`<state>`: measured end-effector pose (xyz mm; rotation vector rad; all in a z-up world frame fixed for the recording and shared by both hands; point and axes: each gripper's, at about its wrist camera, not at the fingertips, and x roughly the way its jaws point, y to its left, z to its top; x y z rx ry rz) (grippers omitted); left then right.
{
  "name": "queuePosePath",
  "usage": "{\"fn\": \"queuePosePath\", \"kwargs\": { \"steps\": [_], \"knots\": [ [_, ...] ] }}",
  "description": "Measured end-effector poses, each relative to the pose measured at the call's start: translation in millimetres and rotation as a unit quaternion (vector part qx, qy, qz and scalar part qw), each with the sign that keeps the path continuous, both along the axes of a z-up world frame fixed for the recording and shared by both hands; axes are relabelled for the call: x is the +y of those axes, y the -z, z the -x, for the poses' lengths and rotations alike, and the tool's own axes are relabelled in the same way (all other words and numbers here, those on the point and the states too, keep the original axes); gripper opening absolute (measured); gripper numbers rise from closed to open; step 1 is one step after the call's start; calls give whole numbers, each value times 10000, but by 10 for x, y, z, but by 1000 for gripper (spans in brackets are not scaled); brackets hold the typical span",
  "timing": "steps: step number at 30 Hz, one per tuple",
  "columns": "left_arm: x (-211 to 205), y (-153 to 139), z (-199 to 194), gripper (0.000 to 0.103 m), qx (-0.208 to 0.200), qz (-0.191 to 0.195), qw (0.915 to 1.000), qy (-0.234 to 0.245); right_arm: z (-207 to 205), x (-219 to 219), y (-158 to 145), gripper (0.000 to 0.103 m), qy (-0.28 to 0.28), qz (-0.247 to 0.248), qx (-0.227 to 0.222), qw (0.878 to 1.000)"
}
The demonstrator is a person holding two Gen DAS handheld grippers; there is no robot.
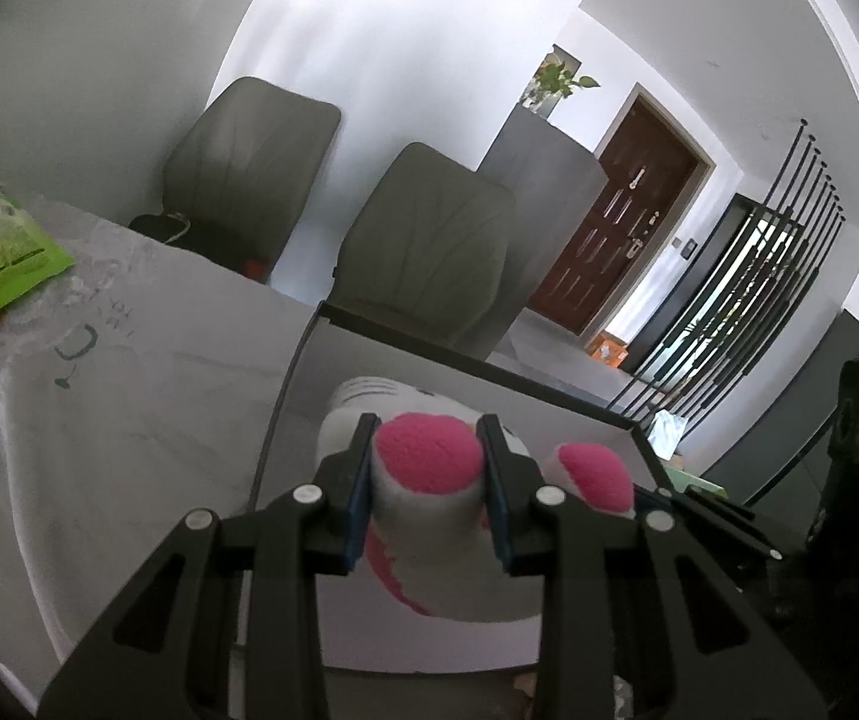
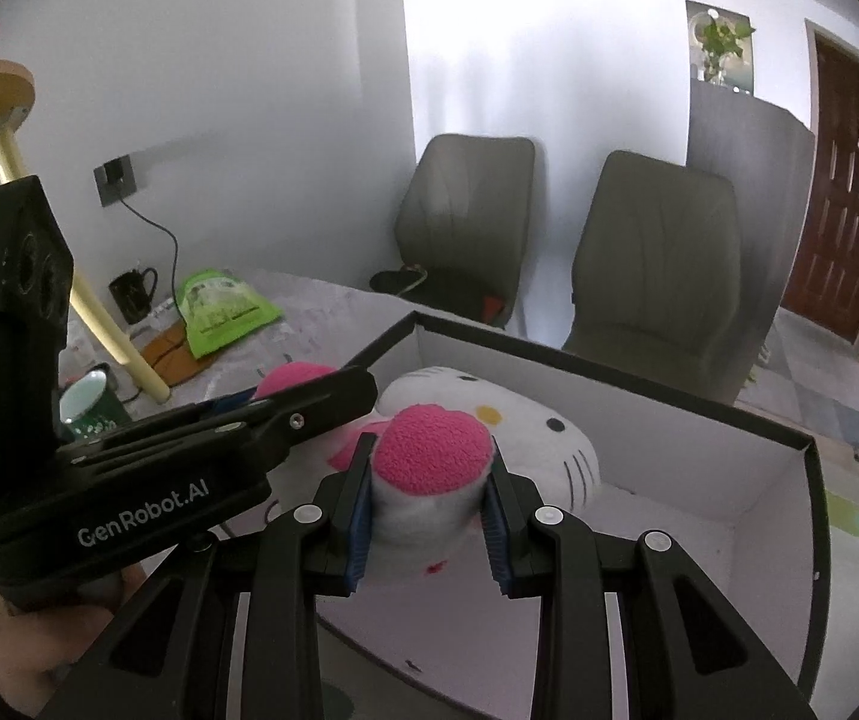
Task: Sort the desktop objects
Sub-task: 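Lift the Hello Kitty plush with the right tool and carry it into the black box, then lower the plush into the black box and open the right tool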
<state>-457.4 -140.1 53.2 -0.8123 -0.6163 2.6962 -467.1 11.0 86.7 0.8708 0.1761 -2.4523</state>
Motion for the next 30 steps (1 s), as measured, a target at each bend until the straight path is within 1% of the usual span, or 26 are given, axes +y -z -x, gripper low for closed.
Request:
{"fn": "queuePosePath", "kwargs": {
  "steps": [3, 8, 10, 13, 16, 20, 22, 26, 30],
  "knots": [
    [-26, 48, 29, 32, -68, -3, 10000, -52, 56, -29, 47, 33, -28, -55, -91, 9999],
    [-36, 111, 75, 31, -174, 120, 9997, -153, 132, -56, 117, 33, -70, -139, -261, 9995],
    [-42, 155, 103, 31, -277, 138, 9994, -155, 164, -73, 159, 33, -81, -185, -346, 9992],
    [-53, 223, 140, 31, -430, 119, 9989, -160, 206, -89, 226, 33, -75, -268, -458, 9986],
    [-58, 246, 148, 31, -472, 107, 9987, -157, 258, -82, 291, 33, -73, -275, -590, 9979],
    [-28, 250, 149, 31, -508, 254, 9982, -165, 296, -64, 325, 33, -73, -343, -742, 9966],
    [-8, 252, 147, 31, -520, 321, 9980, -177, 328, -66, 353, 33, -63, -382, -884, 9953],
    [-33, 257, 147, 31, -523, 226, 9982, -168, 402, -94, 474, 33, -12, -533, -1220, 9911],
    [-23, 254, 142, 30, -536, 261, 9981, -178, 455, -112, 607, 33, -74, -574, -1565, 9860]
  ]
}}
